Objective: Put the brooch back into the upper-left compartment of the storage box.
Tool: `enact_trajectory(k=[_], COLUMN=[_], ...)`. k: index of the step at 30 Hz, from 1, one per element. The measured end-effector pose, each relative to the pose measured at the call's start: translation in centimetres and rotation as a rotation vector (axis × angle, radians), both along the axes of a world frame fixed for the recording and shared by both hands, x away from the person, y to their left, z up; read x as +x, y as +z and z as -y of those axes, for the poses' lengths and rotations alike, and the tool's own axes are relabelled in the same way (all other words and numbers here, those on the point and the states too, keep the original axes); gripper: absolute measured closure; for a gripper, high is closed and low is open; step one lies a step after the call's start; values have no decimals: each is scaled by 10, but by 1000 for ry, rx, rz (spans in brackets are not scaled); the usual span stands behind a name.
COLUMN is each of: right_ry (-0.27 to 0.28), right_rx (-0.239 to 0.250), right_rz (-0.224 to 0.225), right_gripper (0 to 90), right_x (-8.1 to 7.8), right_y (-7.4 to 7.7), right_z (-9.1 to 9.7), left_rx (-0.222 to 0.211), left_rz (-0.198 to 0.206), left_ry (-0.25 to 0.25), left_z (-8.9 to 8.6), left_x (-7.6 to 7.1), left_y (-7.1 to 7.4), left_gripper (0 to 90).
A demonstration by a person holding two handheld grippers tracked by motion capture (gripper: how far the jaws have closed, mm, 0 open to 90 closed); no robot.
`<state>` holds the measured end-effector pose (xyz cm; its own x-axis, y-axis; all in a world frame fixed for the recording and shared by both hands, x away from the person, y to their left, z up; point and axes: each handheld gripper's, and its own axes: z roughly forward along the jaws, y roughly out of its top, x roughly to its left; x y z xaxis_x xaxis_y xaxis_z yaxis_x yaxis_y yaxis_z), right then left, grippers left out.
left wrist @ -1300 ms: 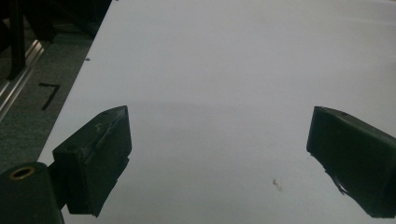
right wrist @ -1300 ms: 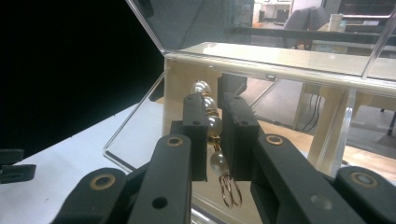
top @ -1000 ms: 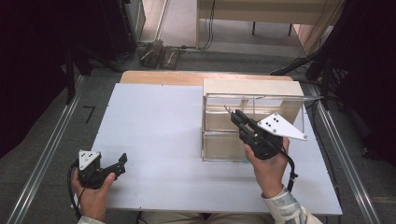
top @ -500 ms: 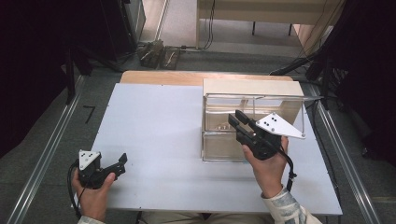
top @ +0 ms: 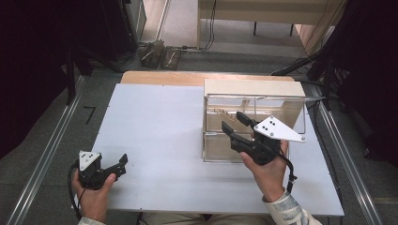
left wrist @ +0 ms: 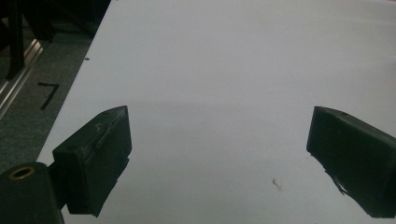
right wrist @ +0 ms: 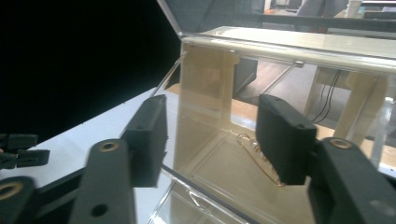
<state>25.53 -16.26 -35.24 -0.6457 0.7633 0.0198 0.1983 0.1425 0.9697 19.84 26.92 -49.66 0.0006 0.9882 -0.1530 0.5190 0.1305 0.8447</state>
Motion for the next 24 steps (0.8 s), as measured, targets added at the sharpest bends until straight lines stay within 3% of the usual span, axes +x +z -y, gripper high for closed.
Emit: enact_trajectory(k=[7, 24], right_ry=[3, -19], right_rx=[3, -2], right_rz=[-11, -9], right_gripper=[322, 269], right_x=[-3, -13], right_y=[0, 1], right_z=[-1, 11], left_rx=[1, 0], left_rz=[0, 2], left_ry=[0, -1], left_z=[0, 0], left_x=[0, -1], left_y=[0, 1], left_gripper=[59, 59])
